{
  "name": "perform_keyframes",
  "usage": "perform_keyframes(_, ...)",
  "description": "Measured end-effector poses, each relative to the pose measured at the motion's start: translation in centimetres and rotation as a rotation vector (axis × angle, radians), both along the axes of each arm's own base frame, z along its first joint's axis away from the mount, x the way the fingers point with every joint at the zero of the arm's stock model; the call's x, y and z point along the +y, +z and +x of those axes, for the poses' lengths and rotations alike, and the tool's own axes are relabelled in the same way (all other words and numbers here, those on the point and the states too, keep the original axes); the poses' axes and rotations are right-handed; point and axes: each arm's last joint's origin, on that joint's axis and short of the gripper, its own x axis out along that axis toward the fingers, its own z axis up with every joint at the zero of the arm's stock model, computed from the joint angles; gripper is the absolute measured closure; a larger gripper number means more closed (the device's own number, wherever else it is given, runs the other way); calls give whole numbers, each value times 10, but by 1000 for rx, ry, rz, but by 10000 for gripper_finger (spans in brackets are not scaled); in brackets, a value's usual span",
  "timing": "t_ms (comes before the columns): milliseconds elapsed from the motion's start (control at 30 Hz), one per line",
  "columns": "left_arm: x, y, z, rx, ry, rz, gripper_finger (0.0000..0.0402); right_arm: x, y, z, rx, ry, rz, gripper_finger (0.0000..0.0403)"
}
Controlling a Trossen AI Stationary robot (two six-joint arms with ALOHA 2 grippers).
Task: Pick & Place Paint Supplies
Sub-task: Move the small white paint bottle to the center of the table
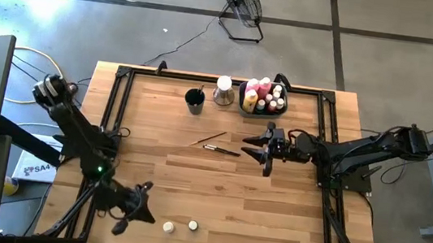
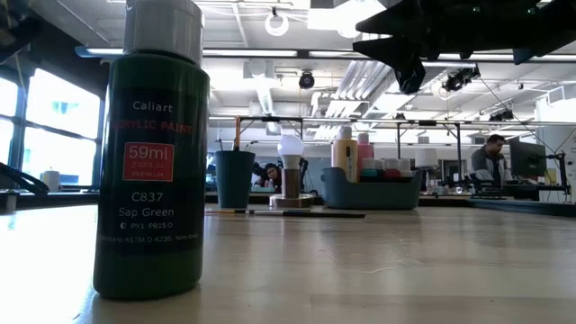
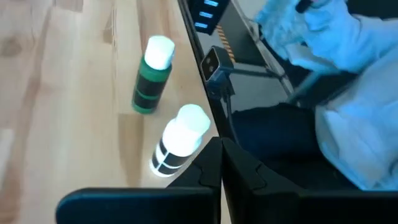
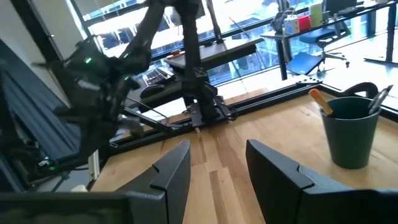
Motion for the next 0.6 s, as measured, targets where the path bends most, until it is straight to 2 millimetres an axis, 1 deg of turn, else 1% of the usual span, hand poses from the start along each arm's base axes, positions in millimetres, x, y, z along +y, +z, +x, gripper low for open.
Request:
perform_keyframes(167, -20, -22, 6, 40, 63, -97, 401, 0, 0, 0, 1, 3, 4, 254)
perform_keyframes(300, -31, -35, 8, 162, 99, -214, 401, 0, -1, 0, 11, 8, 23, 254)
perform_keyframes(467, -49, -41, 18, 246, 135, -296, 401, 0, -3, 0, 32, 8, 21, 254)
perform_keyframes(600, -67, -46, 32, 264, 160, -290, 401, 0, -4, 0, 43, 11, 13, 254)
